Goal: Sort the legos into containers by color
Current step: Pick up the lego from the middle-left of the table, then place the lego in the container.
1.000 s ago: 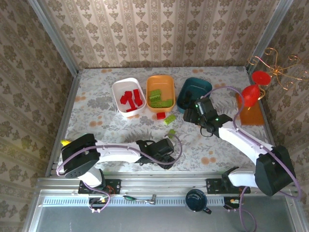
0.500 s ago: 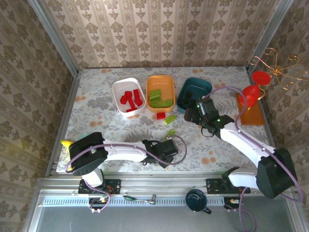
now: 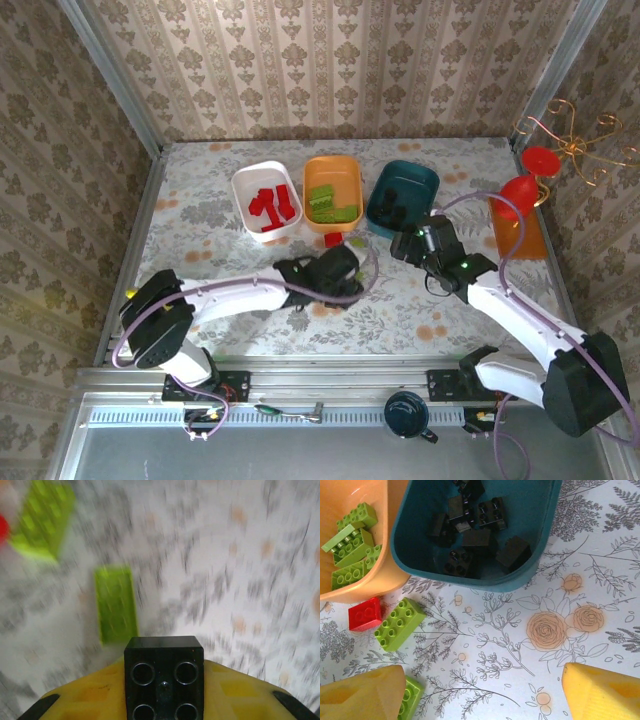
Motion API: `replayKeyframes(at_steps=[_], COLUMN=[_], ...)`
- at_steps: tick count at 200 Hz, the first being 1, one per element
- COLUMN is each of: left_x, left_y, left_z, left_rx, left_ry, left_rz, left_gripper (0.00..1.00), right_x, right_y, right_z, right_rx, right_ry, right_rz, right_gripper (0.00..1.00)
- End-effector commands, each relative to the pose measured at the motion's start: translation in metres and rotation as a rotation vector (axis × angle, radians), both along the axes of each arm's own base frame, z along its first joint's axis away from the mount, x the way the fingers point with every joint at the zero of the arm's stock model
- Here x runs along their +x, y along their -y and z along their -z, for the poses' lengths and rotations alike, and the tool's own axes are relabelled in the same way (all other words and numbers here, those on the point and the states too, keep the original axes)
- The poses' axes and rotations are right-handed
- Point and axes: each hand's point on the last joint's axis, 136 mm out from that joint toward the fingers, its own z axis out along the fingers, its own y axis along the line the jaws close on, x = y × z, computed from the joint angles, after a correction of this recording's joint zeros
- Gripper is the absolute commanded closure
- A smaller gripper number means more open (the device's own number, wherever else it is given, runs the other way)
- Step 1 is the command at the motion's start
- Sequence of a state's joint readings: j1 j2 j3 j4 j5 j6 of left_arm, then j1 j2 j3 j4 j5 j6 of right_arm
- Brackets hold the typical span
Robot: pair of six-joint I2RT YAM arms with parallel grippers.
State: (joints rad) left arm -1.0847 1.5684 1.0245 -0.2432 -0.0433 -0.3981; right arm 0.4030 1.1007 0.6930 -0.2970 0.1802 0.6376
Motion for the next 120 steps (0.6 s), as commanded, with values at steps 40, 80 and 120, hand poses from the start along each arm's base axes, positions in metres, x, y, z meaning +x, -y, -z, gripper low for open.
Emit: replayKeyframes(at_steps=[40, 80, 120], left_x=[0.116, 0.154, 0.186], left_y=[0.045, 0.081, 0.109], left_z=[-0.054, -0.050, -0.039], left_rx=[-0.231, -0.233, -0.281], left_ry=[0.027, -0.002, -0.086], left_rz=[-0.042, -0.026, -0.049], left_gripper=[0.68, 0.68, 0.60], right_x=[-0.023, -0.031, -0.033], right_y=[0.022, 0.024, 0.024], right_z=[-0.002, -0.005, -0.002], right_rx=[-0.013, -0.001, 0.003], right_ry=[0.008, 0.020, 0.022], right_rz=[0.073, 0.073, 0.065], right_gripper=[0.17, 0.16, 0.16])
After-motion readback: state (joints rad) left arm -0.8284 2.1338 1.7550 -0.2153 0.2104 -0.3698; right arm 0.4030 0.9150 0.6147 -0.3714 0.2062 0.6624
